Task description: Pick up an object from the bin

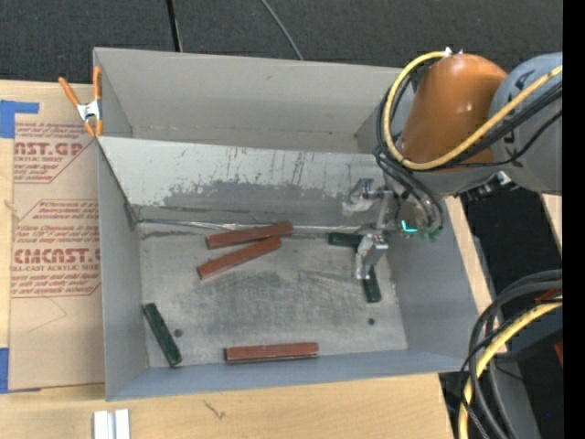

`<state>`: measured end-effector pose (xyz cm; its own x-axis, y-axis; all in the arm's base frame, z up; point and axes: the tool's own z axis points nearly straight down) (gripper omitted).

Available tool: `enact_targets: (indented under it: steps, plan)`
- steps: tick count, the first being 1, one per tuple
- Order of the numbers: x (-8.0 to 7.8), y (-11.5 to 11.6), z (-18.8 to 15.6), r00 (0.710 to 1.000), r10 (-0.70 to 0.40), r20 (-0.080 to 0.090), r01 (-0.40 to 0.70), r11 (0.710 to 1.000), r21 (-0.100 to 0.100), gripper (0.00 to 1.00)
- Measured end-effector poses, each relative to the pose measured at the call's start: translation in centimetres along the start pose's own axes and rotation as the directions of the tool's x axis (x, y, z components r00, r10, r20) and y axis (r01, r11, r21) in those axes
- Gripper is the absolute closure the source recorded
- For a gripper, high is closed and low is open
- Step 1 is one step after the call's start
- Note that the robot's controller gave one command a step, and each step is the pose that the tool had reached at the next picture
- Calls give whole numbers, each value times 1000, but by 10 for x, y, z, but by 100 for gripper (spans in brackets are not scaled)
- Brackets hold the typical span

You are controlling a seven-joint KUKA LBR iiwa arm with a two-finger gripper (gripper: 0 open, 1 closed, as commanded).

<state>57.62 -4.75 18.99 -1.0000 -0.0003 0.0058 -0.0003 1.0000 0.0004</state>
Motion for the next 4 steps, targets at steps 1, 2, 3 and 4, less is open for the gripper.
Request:
enact_targets:
  steps: [1,2,3,4]
  plan:
    - [-2,0,-5,1000,-1,8,1,1000,1,0]
    - [-2,-19,49,1000,5,14,-5,1000,1,0]
    - [5,-39,70,983,-182,3,182,983,0,0]
    - [1,-54,68,890,-455,10,455,890,8,0]
